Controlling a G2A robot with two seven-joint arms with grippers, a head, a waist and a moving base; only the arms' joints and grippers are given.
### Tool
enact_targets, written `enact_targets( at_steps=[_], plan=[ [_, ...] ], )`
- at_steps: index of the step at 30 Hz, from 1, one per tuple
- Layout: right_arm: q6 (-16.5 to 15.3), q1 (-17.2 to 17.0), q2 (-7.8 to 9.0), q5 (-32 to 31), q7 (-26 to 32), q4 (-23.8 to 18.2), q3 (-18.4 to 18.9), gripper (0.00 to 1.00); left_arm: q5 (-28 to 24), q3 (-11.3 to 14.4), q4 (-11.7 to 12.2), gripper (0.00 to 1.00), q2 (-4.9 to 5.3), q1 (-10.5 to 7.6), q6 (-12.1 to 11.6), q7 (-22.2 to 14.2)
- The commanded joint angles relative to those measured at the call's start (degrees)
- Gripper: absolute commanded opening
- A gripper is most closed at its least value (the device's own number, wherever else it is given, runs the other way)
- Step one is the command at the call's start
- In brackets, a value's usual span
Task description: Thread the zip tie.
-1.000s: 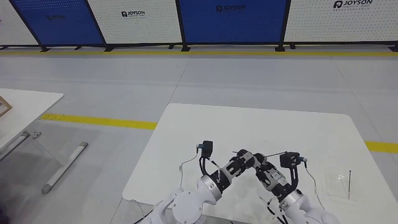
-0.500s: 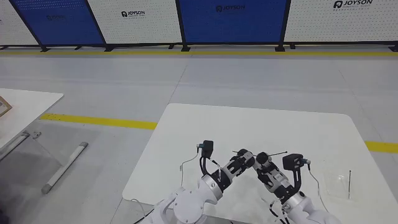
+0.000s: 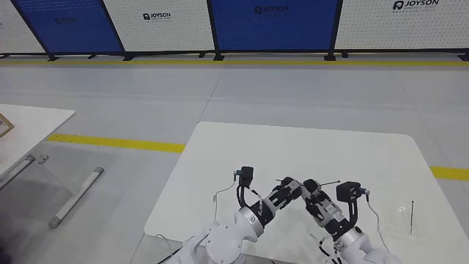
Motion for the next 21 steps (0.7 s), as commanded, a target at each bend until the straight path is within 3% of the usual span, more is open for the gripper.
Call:
enact_targets(
  at_steps=[1,4,6,14,21],
  plan=[
    [0.0,0.0,0.02,0.0,-0.1,0.0,0.0,0.16,0.0,0.0,0.2,0.0,-0.01,-0.02,0.0,0.0],
    [0.1,0.1,0.04,0.0,-0.2,0.1,-0.1,0.11,-0.1,0.0,0.4,0.0,-0.03,-0.14,0.1,0.0],
    [0.2,0.2,0.05,0.1,-0.2,0.2,-0.1,0.0,-0.1,0.0,0.6,0.0,-0.06,-0.24,0.2,0.1],
    [0.3,0.3,0.13,0.2,-0.3,0.5,-0.1,0.0,-0.5,0.1,1.0,0.0,-0.17,-0.6,0.3,0.2],
    [0.6,0.8,0.15,0.3,0.3,0.9,-0.6,0.0,-0.5,0.2,0.8,0.0,-0.12,-0.31,-1.6,-0.6]
  ],
)
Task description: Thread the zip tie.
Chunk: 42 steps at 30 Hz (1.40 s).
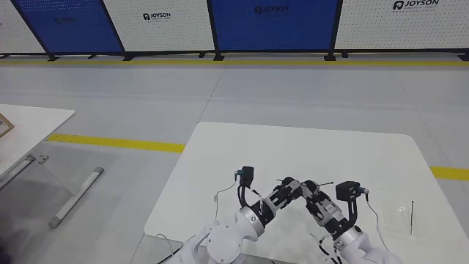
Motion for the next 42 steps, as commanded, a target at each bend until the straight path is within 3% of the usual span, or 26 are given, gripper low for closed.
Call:
enact_targets(
  at_steps=[1,14,18,21,25,28,42],
  plan=[
    [0.1,0.2,-0.01,0.0,0.2,0.1,-0.2,0.0,0.1,0.0,-0.1,0.0,0.04,0.13,-0.5,-0.3],
    [0.8,0.6,0.05,-0.4,0.5,0.3,-0.8,0.0,-0.5,-0.5,-0.4,0.0,0.17,0.78,-2.5,-0.7],
    [0.9,0.7,0.07,-0.3,0.6,0.6,-0.9,0.0,-1.5,-1.1,-0.7,0.0,0.16,1.19,-3.1,0.2],
    [-0.7,0.3,0.12,1.6,-0.5,0.9,-0.4,0.0,-1.8,-1.5,-0.6,0.0,0.09,1.37,-2.5,1.8],
    [-2.1,-0.7,0.37,3.2,-1.7,1.2,1.3,0.22,-2.2,-1.5,-0.3,0.0,-0.1,1.19,-1.5,3.9],
    [-2.7,-1.6,0.51,4.2,-2.7,1.1,2.3,0.27,-2.2,-1.5,-0.2,0.0,-0.23,1.02,-1.0,5.0],
    [-3.3,-4.2,1.51,9.8,-3.7,-2.3,4.4,0.27,0.2,-0.9,-0.1,0.0,-0.47,0.97,0.1,6.8]
  ],
)
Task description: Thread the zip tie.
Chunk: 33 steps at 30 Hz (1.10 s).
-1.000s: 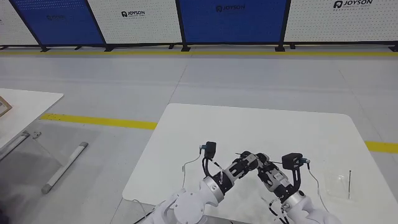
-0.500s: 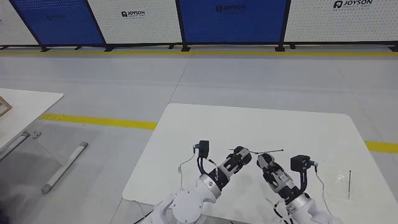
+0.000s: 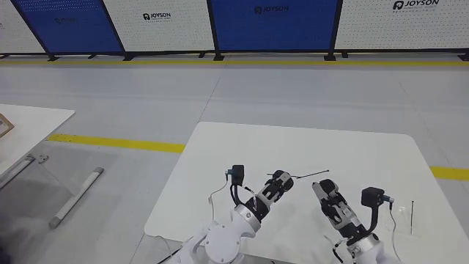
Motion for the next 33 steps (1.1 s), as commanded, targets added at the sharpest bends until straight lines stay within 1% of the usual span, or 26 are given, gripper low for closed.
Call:
enact_targets(
  at_steps=[1,2,7,10,12,13,14,27,31,33],
  plan=[
    [0.0,0.2,0.23,1.8,0.7,-0.6,-0.3,0.26,1.3,0.4,-0.1,0.0,0.03,0.05,-0.2,-0.4],
    [0.0,0.4,0.36,2.4,1.1,-0.7,-0.3,0.25,1.6,0.5,-0.1,0.0,0.04,0.16,-0.3,-0.5],
    [0.0,1.3,0.96,4.3,2.3,-1.2,-0.4,0.26,3.4,0.9,-0.8,0.0,0.13,0.84,-0.8,-0.9],
    [0.0,1.7,1.25,4.9,2.3,-1.3,-0.6,0.22,4.0,0.9,-1.0,0.0,0.16,1.14,-1.0,-0.9],
    [0.0,1.8,1.44,5.0,2.2,-1.4,-0.7,0.15,4.1,0.9,-1.1,0.0,0.16,1.23,-1.2,-0.9],
    [0.0,1.9,1.52,5.0,2.1,-1.5,-0.8,0.04,4.2,0.9,-1.0,0.0,0.16,1.24,-1.2,-1.0],
    [0.0,1.9,1.6,4.9,2.0,-1.5,-0.9,0.0,4.2,0.8,-1.0,0.0,0.16,1.26,-1.2,-1.0],
    [0.0,2.7,2.45,4.2,1.6,-0.8,-2.4,0.0,4.5,1.0,-0.8,0.0,0.11,1.21,-2.4,-2.0],
    [0.0,3.0,2.66,4.2,1.9,-0.8,-2.8,0.0,4.6,1.1,-0.8,0.0,0.13,1.26,-2.7,-2.8],
    [0.0,3.2,2.76,4.3,2.1,-0.7,-3.0,0.0,4.3,1.1,-0.9,0.0,0.18,1.34,-3.0,-3.8]
  ],
)
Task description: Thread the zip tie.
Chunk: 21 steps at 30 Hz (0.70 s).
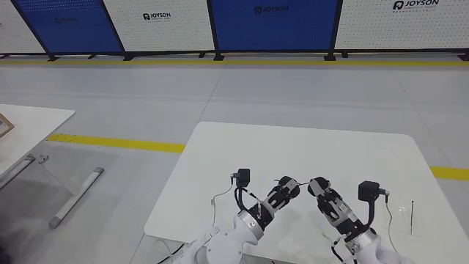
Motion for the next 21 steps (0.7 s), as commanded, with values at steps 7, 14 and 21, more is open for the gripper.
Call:
enact_targets(
  at_steps=[7,14,21],
  plan=[
    [0.0,0.3,0.45,1.3,0.1,0.3,-0.3,0.64,-0.9,-0.6,0.4,0.0,-0.14,-0.39,2.2,1.3],
    [0.0,-0.3,0.87,1.3,-1.1,0.7,0.0,0.83,-4.1,-1.0,2.3,0.0,-0.75,-2.43,5.1,3.6],
    [0.0,-0.8,1.21,1.2,-0.7,2.5,0.5,1.0,-9.5,-2.9,1.8,0.0,-0.85,-2.53,5.6,1.8]
  ],
)
